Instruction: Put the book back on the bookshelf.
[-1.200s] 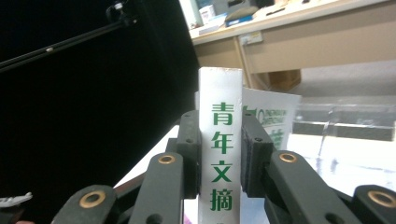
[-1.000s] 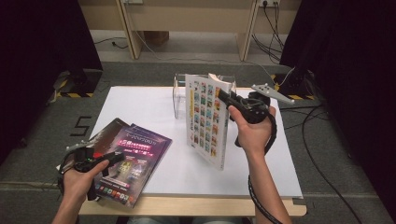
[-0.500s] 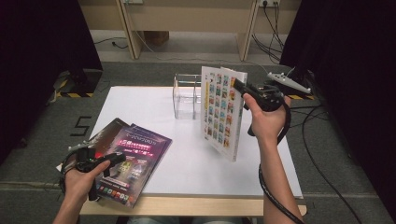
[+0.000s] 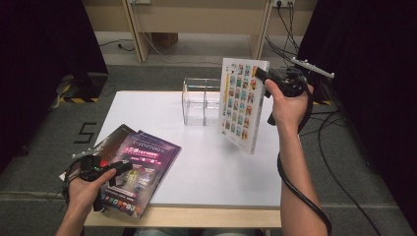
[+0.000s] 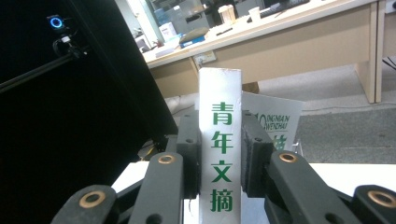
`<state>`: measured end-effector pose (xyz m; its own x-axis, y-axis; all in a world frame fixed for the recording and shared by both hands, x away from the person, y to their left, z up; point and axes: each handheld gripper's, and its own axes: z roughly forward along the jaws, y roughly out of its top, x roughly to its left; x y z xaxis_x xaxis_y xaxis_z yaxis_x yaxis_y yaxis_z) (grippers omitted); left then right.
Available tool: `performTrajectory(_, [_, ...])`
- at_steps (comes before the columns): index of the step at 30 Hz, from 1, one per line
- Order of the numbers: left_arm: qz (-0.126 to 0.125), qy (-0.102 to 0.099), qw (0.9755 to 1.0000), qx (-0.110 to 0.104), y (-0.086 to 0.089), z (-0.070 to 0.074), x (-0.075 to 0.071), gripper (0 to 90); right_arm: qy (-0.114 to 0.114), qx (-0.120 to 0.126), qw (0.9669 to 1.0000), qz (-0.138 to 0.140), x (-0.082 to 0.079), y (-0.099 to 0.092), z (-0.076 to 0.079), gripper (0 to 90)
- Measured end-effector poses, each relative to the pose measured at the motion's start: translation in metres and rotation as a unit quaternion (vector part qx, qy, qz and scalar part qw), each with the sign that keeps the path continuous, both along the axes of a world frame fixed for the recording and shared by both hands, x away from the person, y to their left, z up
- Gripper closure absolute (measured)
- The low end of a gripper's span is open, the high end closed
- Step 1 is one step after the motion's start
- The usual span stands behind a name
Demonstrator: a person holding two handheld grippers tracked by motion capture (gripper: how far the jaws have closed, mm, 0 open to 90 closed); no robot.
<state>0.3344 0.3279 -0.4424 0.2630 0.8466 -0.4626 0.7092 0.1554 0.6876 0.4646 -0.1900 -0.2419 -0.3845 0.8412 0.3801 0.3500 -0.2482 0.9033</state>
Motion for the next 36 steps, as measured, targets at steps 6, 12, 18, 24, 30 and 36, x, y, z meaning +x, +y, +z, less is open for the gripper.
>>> performTrajectory(6, [-0.002, -0.001, 1.0, -0.001, 0.0, 0.001, 0.0, 47.2, 0.005, 0.003, 0.9999, -0.015, 0.013, -0.006, 0.0, 73.9])
performTrajectory(12, [-0.001, 0.001, 1.0, 0.0, 0.0, -0.001, 0.001, 47.2, 0.003, -0.02, 0.9992, -0.036, 0.019, -0.007, 0.0, 74.0])
performTrajectory(18, [-0.003, 0.002, 1.0, -0.001, -0.001, -0.002, 0.001, 47.2, -0.003, -0.038, 0.9981, -0.05, 0.027, 0.002, 0.0, 73.9])
performTrajectory(24, [-0.005, 0.004, 1.0, -0.001, 0.0, -0.003, 0.001, 47.2, -0.005, -0.046, 0.9972, -0.059, 0.034, 0.007, 0.0, 74.0])
performTrajectory(30, [-0.005, 0.004, 1.0, -0.001, -0.001, -0.002, 0.001, 47.2, -0.007, -0.054, 0.9963, -0.066, 0.036, 0.009, 0.001, 74.0])
performTrajectory(36, [-0.007, 0.004, 1.0, 0.0, -0.003, -0.003, 0.001, 47.2, -0.008, -0.049, 0.996, -0.074, 0.036, 0.006, 0.0, 74.0])
